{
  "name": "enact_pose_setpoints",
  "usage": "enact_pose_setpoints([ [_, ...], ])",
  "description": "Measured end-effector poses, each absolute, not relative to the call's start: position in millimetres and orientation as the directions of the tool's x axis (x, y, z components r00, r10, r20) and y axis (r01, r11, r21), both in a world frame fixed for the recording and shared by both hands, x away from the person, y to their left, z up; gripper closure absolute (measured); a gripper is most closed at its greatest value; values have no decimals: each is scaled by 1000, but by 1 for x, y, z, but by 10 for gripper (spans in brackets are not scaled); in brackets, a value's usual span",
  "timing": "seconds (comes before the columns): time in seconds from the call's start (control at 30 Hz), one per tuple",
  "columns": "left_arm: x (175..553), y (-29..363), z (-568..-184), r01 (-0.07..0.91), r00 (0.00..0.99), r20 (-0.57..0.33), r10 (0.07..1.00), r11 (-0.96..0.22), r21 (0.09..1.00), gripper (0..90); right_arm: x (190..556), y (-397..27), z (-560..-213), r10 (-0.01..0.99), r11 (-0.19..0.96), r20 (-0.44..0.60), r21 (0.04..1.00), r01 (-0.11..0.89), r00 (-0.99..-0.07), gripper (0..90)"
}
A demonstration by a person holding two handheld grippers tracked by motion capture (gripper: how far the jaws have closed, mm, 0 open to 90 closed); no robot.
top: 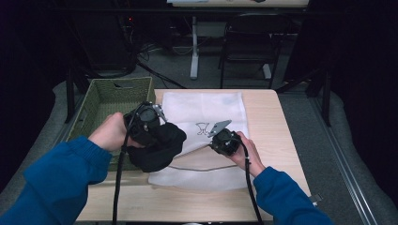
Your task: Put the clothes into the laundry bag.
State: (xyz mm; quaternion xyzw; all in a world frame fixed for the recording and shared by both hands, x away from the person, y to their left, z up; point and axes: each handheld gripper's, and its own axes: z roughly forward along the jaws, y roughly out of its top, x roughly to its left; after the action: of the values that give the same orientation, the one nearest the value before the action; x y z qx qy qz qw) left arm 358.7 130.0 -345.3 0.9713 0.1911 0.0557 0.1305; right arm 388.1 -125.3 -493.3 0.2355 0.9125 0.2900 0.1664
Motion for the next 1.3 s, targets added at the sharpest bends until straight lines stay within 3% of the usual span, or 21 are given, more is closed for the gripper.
enact_pose_setpoints([
  [1.3, 355, 92, -404, 332, 940, -34, 339, -889, 317, 674, 384, -127, -486, 546, 686, -170, 653, 321, -821, 871],
])
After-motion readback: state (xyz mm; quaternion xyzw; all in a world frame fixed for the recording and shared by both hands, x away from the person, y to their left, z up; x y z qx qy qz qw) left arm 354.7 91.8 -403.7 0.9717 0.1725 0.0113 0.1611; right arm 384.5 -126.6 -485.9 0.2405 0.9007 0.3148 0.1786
